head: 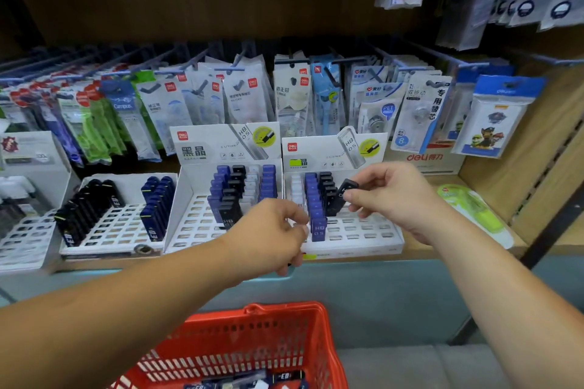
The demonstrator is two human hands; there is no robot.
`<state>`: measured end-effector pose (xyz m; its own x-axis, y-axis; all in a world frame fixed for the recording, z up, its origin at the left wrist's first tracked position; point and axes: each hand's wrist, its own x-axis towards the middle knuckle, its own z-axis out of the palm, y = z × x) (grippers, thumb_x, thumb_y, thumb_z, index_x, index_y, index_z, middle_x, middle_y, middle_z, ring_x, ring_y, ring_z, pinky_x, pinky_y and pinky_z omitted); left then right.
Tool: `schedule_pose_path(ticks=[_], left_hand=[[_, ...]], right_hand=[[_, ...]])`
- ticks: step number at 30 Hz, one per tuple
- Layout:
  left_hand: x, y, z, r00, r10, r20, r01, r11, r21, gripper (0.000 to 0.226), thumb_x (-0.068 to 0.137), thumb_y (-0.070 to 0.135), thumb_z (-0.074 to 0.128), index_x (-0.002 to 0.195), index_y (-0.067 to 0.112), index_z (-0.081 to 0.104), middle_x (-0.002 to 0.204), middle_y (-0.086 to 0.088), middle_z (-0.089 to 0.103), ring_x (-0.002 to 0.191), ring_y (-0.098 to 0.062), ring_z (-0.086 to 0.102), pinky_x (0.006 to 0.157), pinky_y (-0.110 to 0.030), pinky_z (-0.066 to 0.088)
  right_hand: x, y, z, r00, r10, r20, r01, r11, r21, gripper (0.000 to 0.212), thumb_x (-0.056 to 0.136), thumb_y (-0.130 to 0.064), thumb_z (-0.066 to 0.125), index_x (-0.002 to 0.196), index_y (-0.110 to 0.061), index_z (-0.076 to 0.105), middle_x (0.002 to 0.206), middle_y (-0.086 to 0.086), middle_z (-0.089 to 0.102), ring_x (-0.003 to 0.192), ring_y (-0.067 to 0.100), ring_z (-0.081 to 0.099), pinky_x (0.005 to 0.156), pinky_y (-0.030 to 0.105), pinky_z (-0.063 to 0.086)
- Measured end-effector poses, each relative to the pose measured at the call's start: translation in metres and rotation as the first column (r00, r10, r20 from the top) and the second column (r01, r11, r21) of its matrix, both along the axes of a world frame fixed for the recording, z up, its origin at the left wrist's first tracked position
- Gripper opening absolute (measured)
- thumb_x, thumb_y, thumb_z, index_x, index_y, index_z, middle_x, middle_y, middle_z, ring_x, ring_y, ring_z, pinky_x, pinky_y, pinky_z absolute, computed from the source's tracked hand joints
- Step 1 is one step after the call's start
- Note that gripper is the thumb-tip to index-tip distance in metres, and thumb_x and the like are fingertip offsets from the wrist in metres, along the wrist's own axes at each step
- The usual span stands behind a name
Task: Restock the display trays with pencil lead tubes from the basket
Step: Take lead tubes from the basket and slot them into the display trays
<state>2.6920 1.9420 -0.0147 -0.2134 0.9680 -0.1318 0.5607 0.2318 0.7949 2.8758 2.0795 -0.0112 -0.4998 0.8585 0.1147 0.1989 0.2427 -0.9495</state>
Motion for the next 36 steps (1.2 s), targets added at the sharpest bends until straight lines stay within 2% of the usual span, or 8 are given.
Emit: schedule_pose_path(ticks=[7, 13, 19, 23, 26, 28, 33, 36], left_hand=[[-0.003, 0.0, -0.035, 0.974, -0.04, -0.222, 0.04, 0.999, -0.005, 0.025, 0.104, 0.03, 0.055, 0.128, 0.026, 0.06, 0.069, -0.004, 0.075, 0.047, -0.018, 0.067, 0.055, -0.025, 0.057], [-0.004, -0.001, -0.044, 0.979, 0.02, -0.204, -0.006, 0.998, 0.069, 0.016, 0.104, 0.03, 0.058, 0.119, 0.029, 0.062, 0.066, -0.009, 0.072, 0.045, -0.023, 0.067, 0.048, -0.028, 0.056], [-0.006, -0.002, -0.047, 0.989, 0.008, -0.15, 0.005, 0.996, 0.084, 0.019, 0.103, 0.026, 0.059, 0.122, 0.028, 0.061, 0.07, -0.01, 0.072, 0.049, -0.022, 0.068, 0.058, -0.036, 0.061], [-0.01, -0.024, -0.054, 0.999, -0.02, -0.047, 0.027, 0.986, 0.163, 0.016, 0.101, 0.022, 0.062, 0.116, 0.026, 0.065, 0.078, -0.007, 0.071, 0.062, -0.021, 0.07, 0.071, -0.043, 0.061], [-0.023, -0.067, -0.068, 0.997, -0.024, -0.078, 0.038, 0.984, 0.176, 0.015, 0.099, 0.022, 0.065, 0.112, 0.027, 0.07, 0.08, 0.004, 0.071, 0.072, -0.017, 0.07, 0.071, -0.032, 0.059], [-0.036, -0.099, -0.079, 0.99, -0.017, -0.141, 0.036, 0.99, 0.134, 0.011, 0.097, 0.022, 0.067, 0.105, 0.026, 0.074, 0.079, 0.008, 0.072, 0.071, -0.007, 0.067, 0.068, -0.023, 0.053], [-0.073, -0.172, -0.116, 0.983, 0.049, -0.175, -0.051, 0.999, -0.01, 0.012, 0.094, 0.017, 0.069, 0.09, 0.028, 0.072, 0.071, 0.014, 0.067, 0.061, 0.004, 0.06, 0.061, -0.018, 0.046], [-0.094, -0.212, -0.151, 0.976, 0.12, -0.18, -0.145, 0.981, -0.13, 0.01, 0.093, 0.017, 0.068, 0.09, 0.026, 0.071, 0.076, 0.013, 0.068, 0.065, 0.001, 0.063, 0.062, -0.016, 0.046]], right_hand=[[-0.011, 0.001, -0.013, 0.997, -0.022, 0.072, 0.015, 0.995, 0.096, 0.021, 0.08, 0.007, 0.08, 0.088, -0.009, 0.071, 0.07, 0.01, 0.072, 0.062, 0.02, 0.07, 0.066, 0.035, 0.063], [-0.013, 0.006, -0.014, 0.989, 0.058, 0.134, -0.068, 0.995, 0.073, 0.021, 0.082, 0.01, 0.078, 0.083, -0.011, 0.072, 0.066, 0.008, 0.072, 0.064, 0.025, 0.072, 0.068, 0.04, 0.063], [-0.021, 0.002, -0.029, 0.958, -0.073, 0.276, 0.01, 0.975, 0.222, 0.026, 0.077, -0.008, 0.087, 0.079, -0.024, 0.067, 0.068, -0.002, 0.066, 0.056, 0.012, 0.056, 0.052, 0.025, 0.047], [-0.011, -0.008, -0.011, 0.908, -0.13, 0.398, -0.004, 0.948, 0.32, 0.039, 0.07, -0.028, 0.092, 0.071, -0.02, 0.053, 0.058, -0.006, 0.057, 0.051, 0.012, 0.048, 0.055, 0.032, 0.046], [-0.001, -0.039, 0.009, 0.67, 0.174, 0.722, -0.274, 0.961, 0.023, 0.042, 0.075, -0.044, 0.088, 0.067, -0.016, 0.058, 0.052, -0.003, 0.06, 0.048, 0.013, 0.052, 0.049, 0.027, 0.042], [-0.007, -0.069, 0.008, 0.528, 0.357, 0.77, -0.375, 0.912, -0.166, 0.039, 0.081, -0.044, 0.084, 0.072, -0.013, 0.062, 0.06, 0.003, 0.067, 0.052, 0.017, 0.06, 0.048, 0.028, 0.045], [-0.068, -0.156, -0.066, 0.594, 0.397, 0.699, -0.399, 0.901, -0.172, 0.037, 0.083, -0.052, 0.079, 0.075, -0.017, 0.067, 0.066, -0.007, 0.066, 0.06, 0.008, 0.061, 0.058, 0.029, 0.05], [-0.102, -0.198, -0.141, 0.555, 0.441, 0.706, -0.344, 0.894, -0.288, 0.035, 0.084, -0.054, 0.077, 0.085, -0.02, 0.071, 0.088, -0.004, 0.073, 0.085, 0.014, 0.068, 0.078, 0.034, 0.054]])
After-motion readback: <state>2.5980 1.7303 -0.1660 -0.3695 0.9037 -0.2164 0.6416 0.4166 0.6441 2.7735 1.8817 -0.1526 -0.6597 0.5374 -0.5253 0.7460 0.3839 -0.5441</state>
